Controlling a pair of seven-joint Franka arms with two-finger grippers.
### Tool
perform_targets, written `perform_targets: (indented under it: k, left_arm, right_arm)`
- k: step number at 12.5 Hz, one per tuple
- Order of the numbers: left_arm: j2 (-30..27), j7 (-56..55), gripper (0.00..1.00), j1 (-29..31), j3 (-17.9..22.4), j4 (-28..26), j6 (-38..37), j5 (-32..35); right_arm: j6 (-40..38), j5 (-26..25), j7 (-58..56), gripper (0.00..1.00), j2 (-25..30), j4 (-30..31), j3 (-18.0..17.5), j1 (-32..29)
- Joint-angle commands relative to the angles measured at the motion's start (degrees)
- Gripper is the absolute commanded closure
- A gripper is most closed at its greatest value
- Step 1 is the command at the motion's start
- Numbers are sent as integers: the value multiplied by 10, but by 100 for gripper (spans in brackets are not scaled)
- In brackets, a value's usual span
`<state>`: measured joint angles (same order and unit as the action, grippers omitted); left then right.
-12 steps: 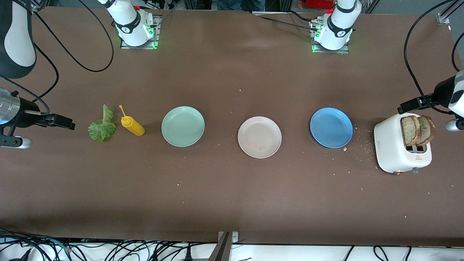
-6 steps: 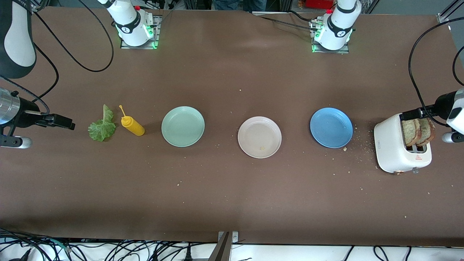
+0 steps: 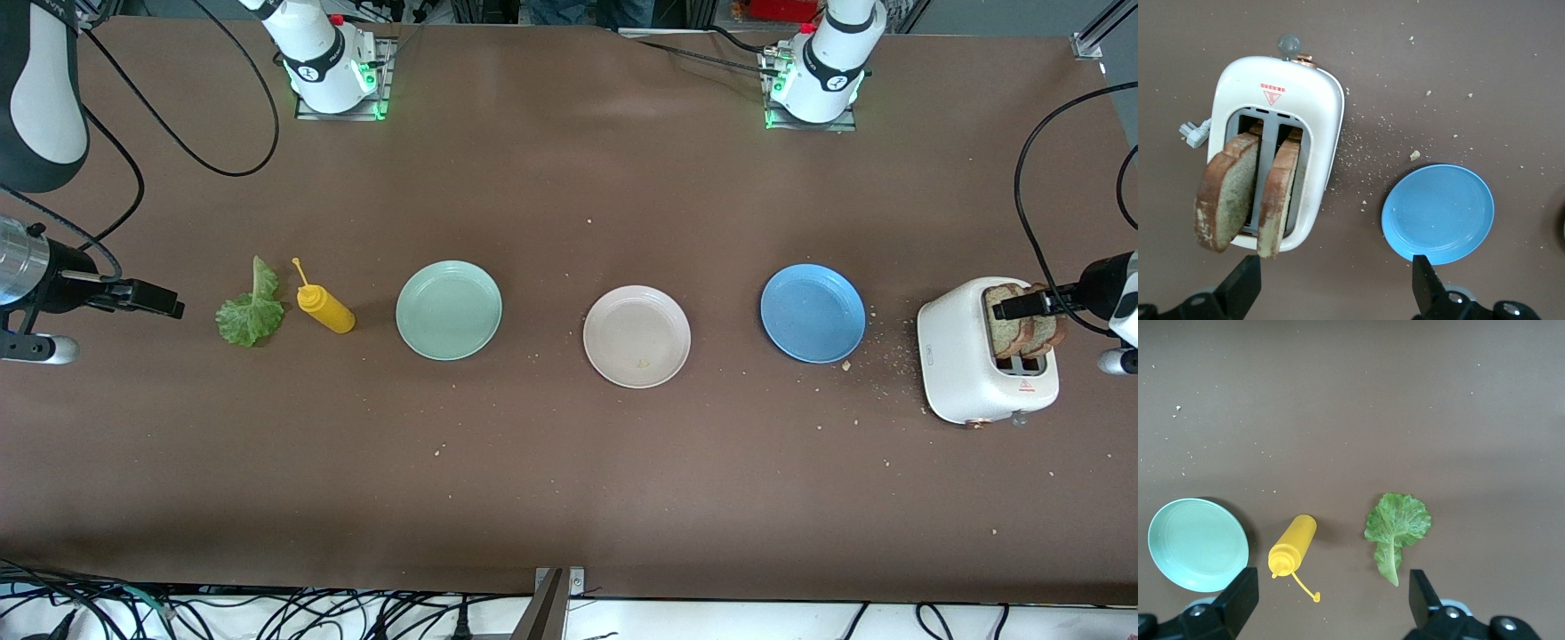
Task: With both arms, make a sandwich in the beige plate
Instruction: 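Close the left gripper on the outer bread slice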
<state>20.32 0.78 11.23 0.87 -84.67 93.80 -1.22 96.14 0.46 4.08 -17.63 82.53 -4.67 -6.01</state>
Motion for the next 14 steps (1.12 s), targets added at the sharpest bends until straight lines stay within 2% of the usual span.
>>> perform_targets:
  k: [1, 6, 10, 11, 12, 14]
  left_arm:
    - [33, 40, 0, 9, -3, 15, 15, 10]
    - [71, 53, 0, 23, -3, 14, 40, 10]
    - [80, 53, 0, 28, -3, 13, 44, 10]
    - [80, 55, 7, 29, -3, 9, 44, 17]
    - [80, 64, 25, 29, -3, 6, 44, 30]
    - [80, 97, 77, 29, -3, -1, 39, 43]
  right_arm:
    - [-9, 10, -2, 0, -4, -11, -2, -5]
    - [-9, 10, -2, 0, -4, -11, -2, -4]
    - [-9, 10, -1, 0, -4, -11, -1, -4]
    - [-9, 10, -1, 0, -4, -11, -1, -4]
    - [-9, 10, -1, 0, -4, -11, -1, -4]
    - [-9, 10, 0, 0, -4, -11, -1, -4]
